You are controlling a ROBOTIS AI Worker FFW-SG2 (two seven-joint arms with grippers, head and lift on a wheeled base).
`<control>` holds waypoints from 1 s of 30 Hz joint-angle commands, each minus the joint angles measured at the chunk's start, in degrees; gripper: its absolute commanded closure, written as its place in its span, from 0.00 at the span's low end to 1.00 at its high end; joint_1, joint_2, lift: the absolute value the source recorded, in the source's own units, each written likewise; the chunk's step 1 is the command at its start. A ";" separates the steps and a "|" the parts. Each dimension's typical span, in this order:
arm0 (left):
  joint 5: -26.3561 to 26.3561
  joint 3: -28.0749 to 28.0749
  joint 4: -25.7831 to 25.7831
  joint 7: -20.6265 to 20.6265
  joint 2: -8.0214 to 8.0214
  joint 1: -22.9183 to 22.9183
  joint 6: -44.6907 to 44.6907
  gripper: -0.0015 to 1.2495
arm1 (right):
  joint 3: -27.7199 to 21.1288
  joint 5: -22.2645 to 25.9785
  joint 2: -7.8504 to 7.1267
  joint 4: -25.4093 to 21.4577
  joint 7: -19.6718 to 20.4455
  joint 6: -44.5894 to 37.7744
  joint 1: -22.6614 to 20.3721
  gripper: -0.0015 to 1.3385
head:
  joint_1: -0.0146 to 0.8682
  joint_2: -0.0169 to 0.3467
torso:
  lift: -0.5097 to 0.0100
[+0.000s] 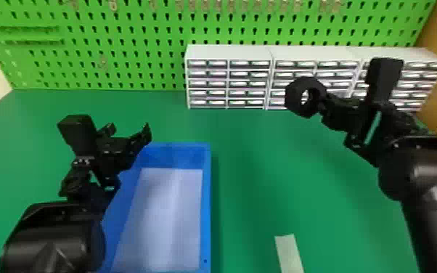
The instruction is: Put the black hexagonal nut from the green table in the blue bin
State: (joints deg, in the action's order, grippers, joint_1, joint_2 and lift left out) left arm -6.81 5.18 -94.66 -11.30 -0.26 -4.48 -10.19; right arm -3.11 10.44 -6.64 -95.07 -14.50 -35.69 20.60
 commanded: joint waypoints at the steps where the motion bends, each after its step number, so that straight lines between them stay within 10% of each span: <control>1: -0.04 0.00 0.01 0.05 0.00 0.00 0.00 0.26 | -0.58 -1.03 0.31 -0.55 0.00 2.99 -1.44 0.77 | 0.79 0.19 | 0.79; 30: -0.30 0.18 0.01 0.05 0.00 0.09 0.00 0.26 | -0.84 -5.52 2.16 -4.33 0.00 9.32 -7.51 0.77 | 0.79 0.19 | 0.79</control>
State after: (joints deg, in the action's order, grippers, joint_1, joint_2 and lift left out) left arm -7.12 5.27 -94.69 -11.25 -0.26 -4.40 -10.19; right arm -4.12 5.11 -4.81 -99.24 -14.50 -27.54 13.83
